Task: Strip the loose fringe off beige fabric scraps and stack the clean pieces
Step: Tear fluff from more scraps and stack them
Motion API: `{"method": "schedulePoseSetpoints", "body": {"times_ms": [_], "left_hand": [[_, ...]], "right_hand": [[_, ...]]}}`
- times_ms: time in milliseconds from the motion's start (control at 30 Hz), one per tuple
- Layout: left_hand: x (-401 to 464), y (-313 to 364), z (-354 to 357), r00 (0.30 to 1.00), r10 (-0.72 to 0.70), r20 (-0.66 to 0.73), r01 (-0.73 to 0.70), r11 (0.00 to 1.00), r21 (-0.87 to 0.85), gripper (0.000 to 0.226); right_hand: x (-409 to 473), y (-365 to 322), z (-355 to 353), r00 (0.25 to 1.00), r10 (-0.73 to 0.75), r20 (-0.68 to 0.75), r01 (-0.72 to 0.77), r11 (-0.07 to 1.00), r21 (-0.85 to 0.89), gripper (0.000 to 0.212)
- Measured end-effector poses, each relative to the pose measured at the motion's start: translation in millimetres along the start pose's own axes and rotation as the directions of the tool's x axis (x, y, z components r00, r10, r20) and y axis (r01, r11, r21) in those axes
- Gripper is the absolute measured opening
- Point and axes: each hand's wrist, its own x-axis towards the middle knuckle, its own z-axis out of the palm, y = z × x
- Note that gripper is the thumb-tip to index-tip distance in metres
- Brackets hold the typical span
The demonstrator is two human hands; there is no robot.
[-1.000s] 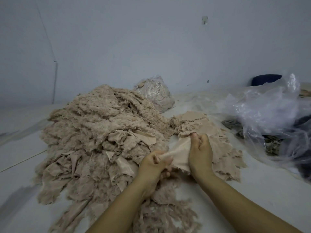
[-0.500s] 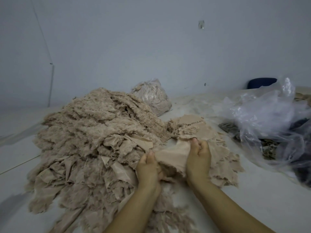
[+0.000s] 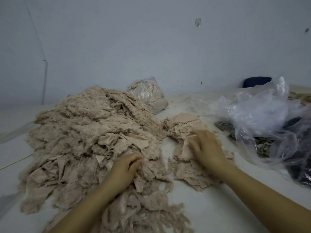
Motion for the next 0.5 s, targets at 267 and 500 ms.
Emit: {"method": "schedulePoseSetpoints", "body": {"times_ms": [267,500], "left_hand": [[-10.9,-40.5,-17.5,0.961,0.114,0.253,-0.217,0.877,0.429,0.028],[-9.7,-37.7,-18.9,0.975,0.145,0.171,-0.180,0.961,0.211,0.012]], "right_hand": [[-7.3,51.2,13.2,0.898,0.091,0.430,0.069,0.937,-0.343,0.046],[-16.8,-19.5,21.2,0.983,-0.169,0.076,0.176,0.981,-0.085,0.030]]}}
